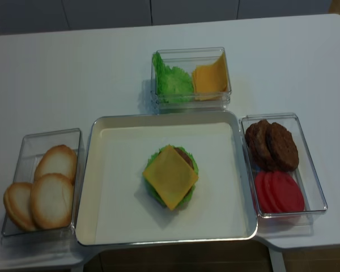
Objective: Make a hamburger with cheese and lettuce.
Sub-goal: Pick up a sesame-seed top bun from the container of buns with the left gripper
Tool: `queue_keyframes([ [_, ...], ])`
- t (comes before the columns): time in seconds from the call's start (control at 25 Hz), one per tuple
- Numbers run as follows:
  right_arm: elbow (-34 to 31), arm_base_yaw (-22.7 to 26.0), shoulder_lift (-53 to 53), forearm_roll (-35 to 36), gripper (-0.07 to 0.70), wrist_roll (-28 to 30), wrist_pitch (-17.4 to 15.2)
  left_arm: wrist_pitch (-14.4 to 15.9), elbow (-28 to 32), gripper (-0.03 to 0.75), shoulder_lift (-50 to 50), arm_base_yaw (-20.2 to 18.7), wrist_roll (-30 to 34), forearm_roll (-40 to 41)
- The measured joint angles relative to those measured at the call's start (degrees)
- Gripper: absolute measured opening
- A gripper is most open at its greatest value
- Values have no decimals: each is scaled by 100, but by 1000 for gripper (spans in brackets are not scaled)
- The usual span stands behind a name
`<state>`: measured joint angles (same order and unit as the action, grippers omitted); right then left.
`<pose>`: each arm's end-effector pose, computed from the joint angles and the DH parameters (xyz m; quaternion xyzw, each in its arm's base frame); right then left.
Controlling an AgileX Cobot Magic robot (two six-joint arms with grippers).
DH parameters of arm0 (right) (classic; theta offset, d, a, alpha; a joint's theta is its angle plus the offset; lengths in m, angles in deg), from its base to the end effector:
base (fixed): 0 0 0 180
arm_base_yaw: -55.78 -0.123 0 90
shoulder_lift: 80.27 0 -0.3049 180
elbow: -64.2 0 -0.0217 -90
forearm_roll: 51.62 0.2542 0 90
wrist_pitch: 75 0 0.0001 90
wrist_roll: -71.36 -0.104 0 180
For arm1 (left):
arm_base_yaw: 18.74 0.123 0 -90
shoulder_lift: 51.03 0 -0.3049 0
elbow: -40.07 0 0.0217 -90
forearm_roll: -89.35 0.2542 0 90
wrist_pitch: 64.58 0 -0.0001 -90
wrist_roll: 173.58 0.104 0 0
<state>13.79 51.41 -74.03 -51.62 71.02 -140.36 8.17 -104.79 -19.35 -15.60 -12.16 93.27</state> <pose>-0.0145 -0.0011 0.2588 -0.0308 0.8741 0.0199 0.4843 0.0325 0.0086 0.3241 -0.1784 0.9207 -0.0125 0.3468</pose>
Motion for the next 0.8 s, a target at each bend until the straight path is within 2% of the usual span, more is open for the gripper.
queue_keyframes([
  [0.2, 0, 0, 0, 0, 228, 0, 0, -603, -3, 447, 1252, 0, -598, 0],
  [0.48, 0, 0, 0, 0, 228, 0, 0, -1377, -3, 446, 2441, 0, -852, -247],
  [0.6, 0, 0, 0, 0, 228, 34, 0, -1475, -3, 446, 2895, 40, -903, -236],
  [0.8, 0, 0, 0, 0, 228, 34, 0, -1619, -3, 446, 3365, 318, -912, -236],
])
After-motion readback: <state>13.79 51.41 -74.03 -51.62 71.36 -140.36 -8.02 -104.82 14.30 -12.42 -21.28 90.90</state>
